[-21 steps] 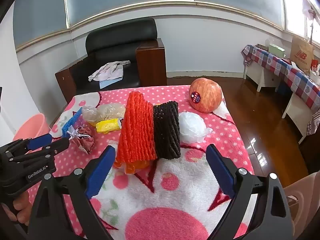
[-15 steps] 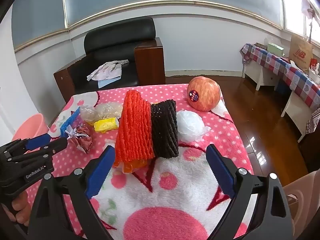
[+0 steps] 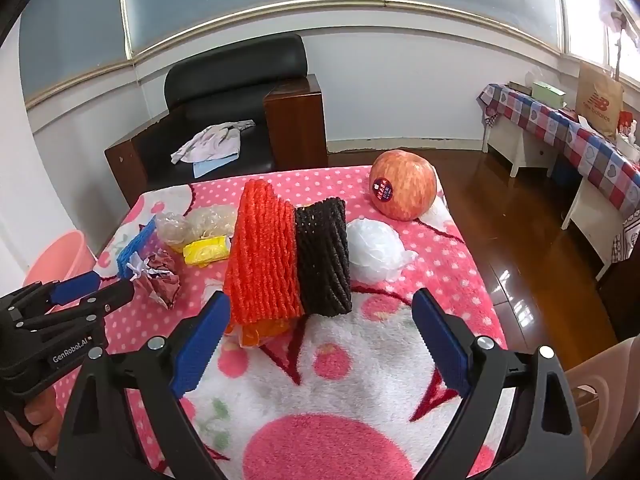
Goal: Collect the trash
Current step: 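Move both tools toward the blue sponge and the red foam net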
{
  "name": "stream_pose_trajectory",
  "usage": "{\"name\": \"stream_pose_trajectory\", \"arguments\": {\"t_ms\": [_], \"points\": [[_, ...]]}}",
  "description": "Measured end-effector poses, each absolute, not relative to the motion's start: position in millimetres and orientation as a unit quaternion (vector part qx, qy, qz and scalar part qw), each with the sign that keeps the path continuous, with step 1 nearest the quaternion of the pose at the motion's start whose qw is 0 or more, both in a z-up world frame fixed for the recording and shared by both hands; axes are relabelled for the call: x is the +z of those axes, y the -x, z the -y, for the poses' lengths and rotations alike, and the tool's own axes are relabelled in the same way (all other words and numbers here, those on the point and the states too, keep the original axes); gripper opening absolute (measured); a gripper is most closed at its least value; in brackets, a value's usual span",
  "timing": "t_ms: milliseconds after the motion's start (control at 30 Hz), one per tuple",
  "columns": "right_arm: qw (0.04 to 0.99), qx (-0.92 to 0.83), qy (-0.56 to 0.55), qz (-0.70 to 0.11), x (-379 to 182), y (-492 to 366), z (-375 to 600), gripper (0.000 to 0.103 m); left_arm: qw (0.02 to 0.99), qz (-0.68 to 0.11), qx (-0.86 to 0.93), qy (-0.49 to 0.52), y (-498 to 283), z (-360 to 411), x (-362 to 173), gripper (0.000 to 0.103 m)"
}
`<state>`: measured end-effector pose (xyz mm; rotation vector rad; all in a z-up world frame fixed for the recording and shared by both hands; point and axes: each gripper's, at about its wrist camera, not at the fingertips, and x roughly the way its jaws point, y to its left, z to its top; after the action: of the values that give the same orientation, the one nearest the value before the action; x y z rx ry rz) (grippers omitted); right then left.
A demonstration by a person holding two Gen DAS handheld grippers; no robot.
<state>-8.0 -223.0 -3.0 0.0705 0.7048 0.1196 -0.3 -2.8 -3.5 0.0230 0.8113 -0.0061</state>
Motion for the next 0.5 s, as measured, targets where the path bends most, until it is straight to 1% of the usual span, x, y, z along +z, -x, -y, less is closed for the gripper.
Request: {"name": "stream_pose_trajectory", "arguments": {"t_ms": [500], "points": [[0.937,0.058,-0.037,-0.344,-1.1,7.7,224.5,0.093,0.918,-0.397,-0.003,-0.009,1.3,2.1,-5.6,0.053]]}}
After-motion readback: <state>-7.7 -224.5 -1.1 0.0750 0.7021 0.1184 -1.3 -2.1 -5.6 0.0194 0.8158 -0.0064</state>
